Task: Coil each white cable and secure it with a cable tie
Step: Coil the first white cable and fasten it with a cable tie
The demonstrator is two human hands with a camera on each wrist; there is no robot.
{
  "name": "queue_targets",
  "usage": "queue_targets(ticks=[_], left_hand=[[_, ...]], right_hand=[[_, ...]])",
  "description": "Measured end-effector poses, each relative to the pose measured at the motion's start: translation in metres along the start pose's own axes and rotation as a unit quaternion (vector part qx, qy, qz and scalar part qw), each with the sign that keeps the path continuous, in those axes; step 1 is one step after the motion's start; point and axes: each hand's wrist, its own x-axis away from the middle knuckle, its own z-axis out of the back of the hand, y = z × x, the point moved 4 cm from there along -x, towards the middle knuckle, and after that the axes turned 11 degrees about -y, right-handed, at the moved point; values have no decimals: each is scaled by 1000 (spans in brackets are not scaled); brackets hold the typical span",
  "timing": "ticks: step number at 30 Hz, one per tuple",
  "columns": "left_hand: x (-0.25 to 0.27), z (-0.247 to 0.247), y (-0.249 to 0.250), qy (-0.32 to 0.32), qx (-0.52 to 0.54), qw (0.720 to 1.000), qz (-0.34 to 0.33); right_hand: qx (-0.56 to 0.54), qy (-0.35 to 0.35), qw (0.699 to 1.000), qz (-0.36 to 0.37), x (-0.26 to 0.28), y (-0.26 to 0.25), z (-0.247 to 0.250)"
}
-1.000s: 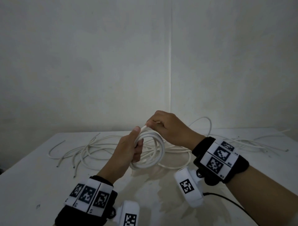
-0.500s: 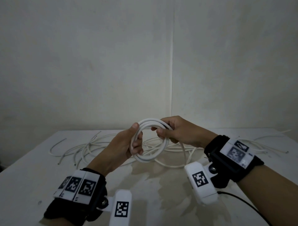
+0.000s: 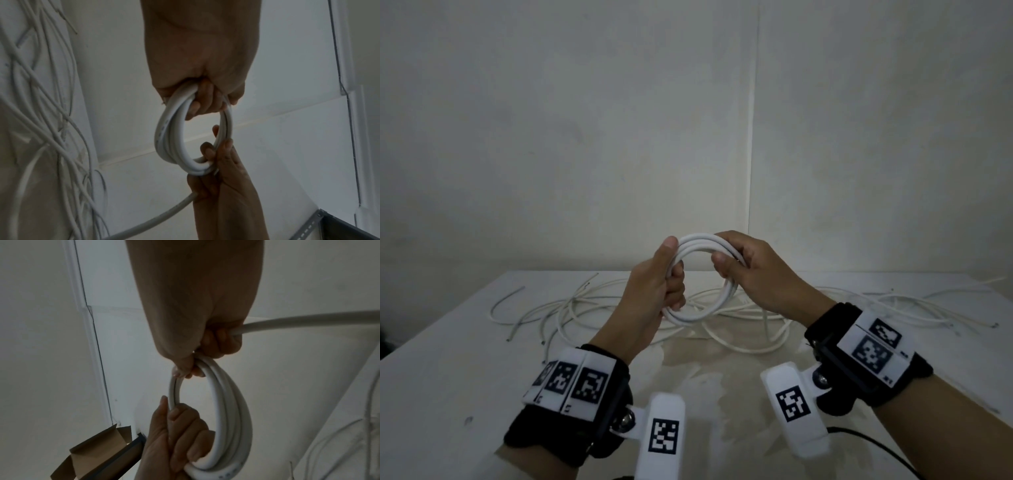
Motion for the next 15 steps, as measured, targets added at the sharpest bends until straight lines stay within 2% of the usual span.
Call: queue_targets(ticks=[2,5,7,9,12,15], left_hand=[[-1,0,-1,-32,1,999,10],[-1,1,1,-120,33,990,63],[0,1,3,-147,47,985,81],[1,-2,3,-119,49,989,79],[3,-7,-2,-40,9,998,43],[6,-9,-3,-5,-9,1000,24]], right_hand=[[28,1,1000,-4,0,1,1],[61,-24,998,-24,-1,2,6],[69,-33,997,-20,-1,2,7],[74,-23,997,-16,-1,2,7],[71,3,997,-10,-1,3,4],[93,21,995,3,1,0,2]])
